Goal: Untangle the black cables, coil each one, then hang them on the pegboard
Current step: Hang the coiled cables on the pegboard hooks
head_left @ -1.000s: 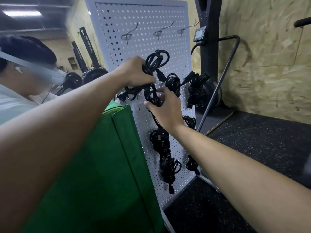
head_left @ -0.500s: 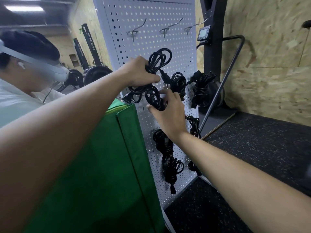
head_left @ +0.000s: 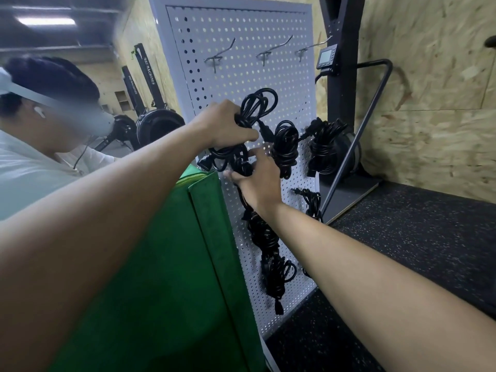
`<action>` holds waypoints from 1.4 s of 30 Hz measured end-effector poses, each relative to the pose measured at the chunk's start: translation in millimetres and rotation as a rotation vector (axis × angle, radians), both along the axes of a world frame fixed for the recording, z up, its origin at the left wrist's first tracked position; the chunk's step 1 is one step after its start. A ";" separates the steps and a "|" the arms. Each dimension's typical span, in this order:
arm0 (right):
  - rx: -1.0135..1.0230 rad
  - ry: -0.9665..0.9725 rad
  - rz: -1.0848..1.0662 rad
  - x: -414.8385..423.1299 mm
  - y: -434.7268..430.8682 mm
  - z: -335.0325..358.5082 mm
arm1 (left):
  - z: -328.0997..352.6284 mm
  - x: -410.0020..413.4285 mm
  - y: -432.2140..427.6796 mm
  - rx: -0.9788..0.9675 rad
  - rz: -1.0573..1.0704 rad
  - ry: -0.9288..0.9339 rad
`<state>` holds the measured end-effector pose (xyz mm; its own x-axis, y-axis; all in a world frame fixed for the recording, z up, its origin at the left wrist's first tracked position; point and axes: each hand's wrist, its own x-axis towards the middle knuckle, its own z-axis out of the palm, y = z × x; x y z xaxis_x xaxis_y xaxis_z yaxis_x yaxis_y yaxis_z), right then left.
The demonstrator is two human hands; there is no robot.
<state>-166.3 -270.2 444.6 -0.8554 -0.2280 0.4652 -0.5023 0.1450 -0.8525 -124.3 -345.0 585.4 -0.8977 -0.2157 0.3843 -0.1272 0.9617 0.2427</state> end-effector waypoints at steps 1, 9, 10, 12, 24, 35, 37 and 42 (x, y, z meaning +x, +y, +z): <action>0.000 -0.025 0.025 -2.0 1.2 -1.1 | -0.6 0.0 0.6 -0.015 -0.008 0.009; -0.111 -0.046 0.172 6.3 43.4 0.0 | 1.8 9.9 10.4 -0.157 -0.057 0.085; -0.196 0.003 0.135 7.5 50.6 2.7 | 3.5 11.5 12.1 -0.186 -0.065 0.108; -0.370 0.139 0.023 8.4 67.8 14.7 | 7.5 14.4 17.4 -0.225 -0.105 0.129; 0.290 0.549 -0.045 -29.5 157.6 91.6 | 37.5 9.5 50.3 -0.743 -0.152 0.185; 0.239 0.559 -0.097 -45.0 179.6 115.2 | 55.9 -23.7 79.5 -0.619 -0.196 0.317; 0.303 0.643 -0.148 -47.2 171.7 123.7 | 57.1 -30.1 79.4 -0.670 -0.215 0.339; 0.192 0.697 -0.134 -73.3 158.1 140.5 | 80.1 -43.3 62.1 -0.688 -0.204 0.477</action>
<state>-239.6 -112.1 585.1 -0.4017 -0.2739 0.8738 -0.8859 0.3578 -0.2951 -167.6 -282.9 665.5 -0.6029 0.3517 0.7161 0.0317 0.9074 -0.4190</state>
